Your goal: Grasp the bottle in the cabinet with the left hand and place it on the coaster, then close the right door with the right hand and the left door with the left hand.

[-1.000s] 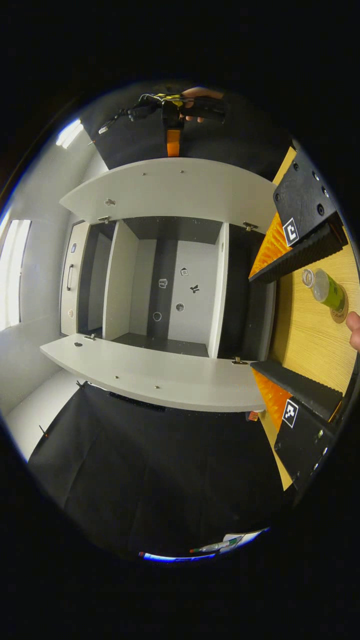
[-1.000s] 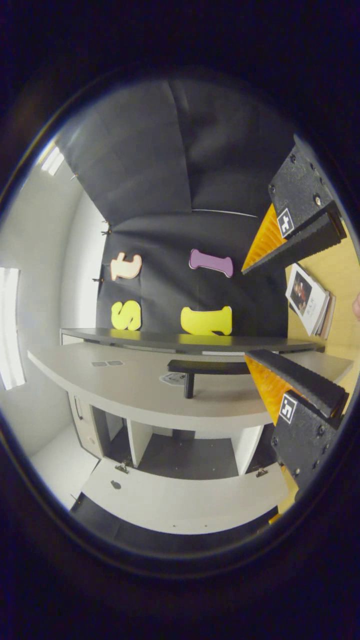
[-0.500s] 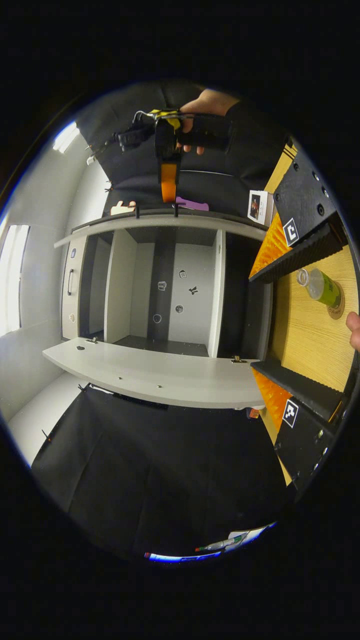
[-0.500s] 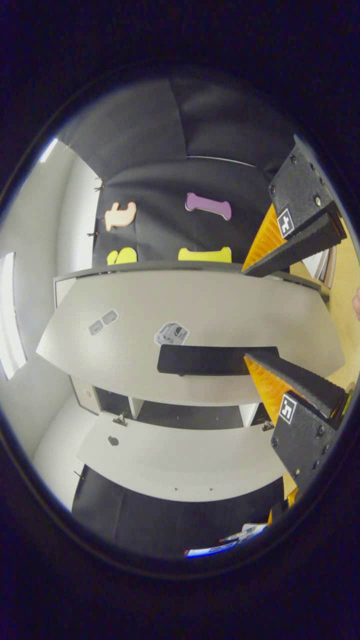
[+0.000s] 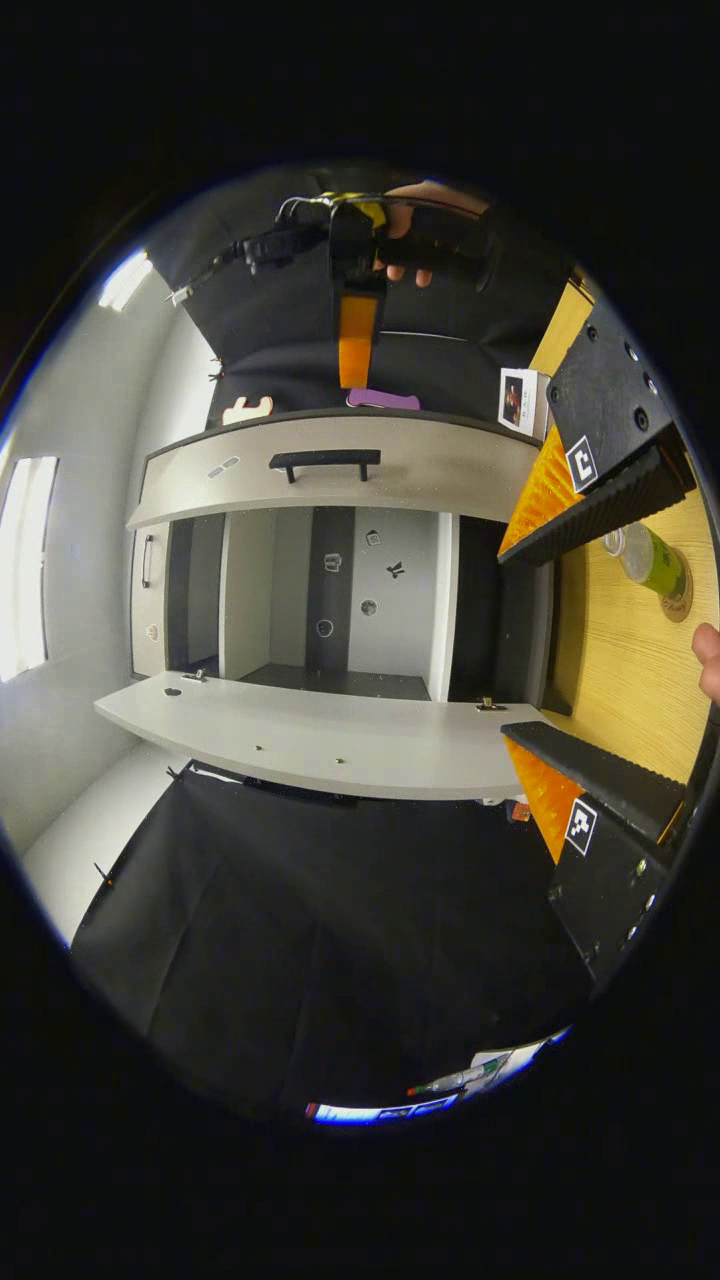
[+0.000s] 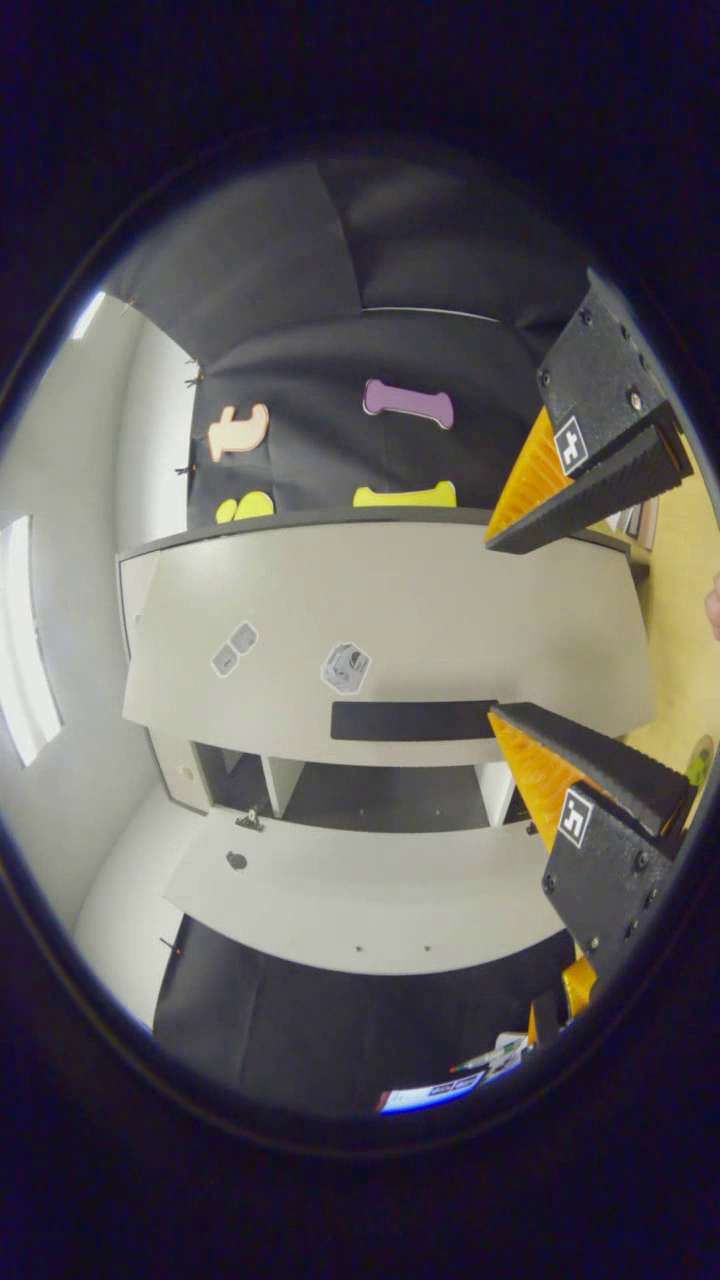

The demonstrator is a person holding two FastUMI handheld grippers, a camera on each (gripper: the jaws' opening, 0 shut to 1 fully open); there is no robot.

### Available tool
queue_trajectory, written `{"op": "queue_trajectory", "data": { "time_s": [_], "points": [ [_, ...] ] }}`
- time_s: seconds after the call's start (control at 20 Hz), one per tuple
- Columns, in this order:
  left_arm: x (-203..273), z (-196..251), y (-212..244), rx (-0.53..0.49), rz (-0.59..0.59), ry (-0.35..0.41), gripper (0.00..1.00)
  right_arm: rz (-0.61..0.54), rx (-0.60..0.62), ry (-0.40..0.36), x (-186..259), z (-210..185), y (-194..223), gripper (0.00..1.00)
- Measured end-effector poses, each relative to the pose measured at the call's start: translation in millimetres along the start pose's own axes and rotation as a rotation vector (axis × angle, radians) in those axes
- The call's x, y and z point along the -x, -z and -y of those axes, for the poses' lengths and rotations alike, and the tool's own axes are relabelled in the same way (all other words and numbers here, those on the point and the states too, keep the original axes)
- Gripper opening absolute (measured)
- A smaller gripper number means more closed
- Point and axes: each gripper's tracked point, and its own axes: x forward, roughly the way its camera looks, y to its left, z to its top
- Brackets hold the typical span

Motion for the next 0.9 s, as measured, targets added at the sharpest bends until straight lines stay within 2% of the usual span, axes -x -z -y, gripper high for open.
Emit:
{"op": "queue_trajectory", "data": {
  "time_s": [0.2,0.25,0.3,0.35,0.4,0.55,0.65,0.9],
  "points": [
    [-3,6,1,-0.005,-0.002,0.013,0.95,-0.014,-0.028,0.07,61,-3,38,0.98],
    [-5,7,1,-0.013,-0.003,0.012,0.9,-0.028,-0.029,0.094,74,-3,51,0.98],
    [-6,8,2,-0.021,-0.004,0.012,0.95,-0.049,-0.029,0.114,87,-1,67,0.94],
    [-7,10,3,-0.024,-0.007,0.015,0.95,-0.065,-0.034,0.132,99,1,80,0.94],
    [-7,15,5,-0.02,-0.012,0.025,0.94,-0.076,-0.038,0.147,108,4,91,0.98],
    [-6,22,9,0.025,-0.032,0.05,0.95,-0.109,-0.038,0.164,122,10,111,0.98],
    [-8,-4,-5,0.047,-0.006,-0.008,0.95,-0.099,-0.06,0.16,126,12,108,0.99],
    [-26,-129,-72,-0.015,0.099,-0.255,0.96,-0.1,-0.075,0.161,123,15,102,0.99]
  ]
}}
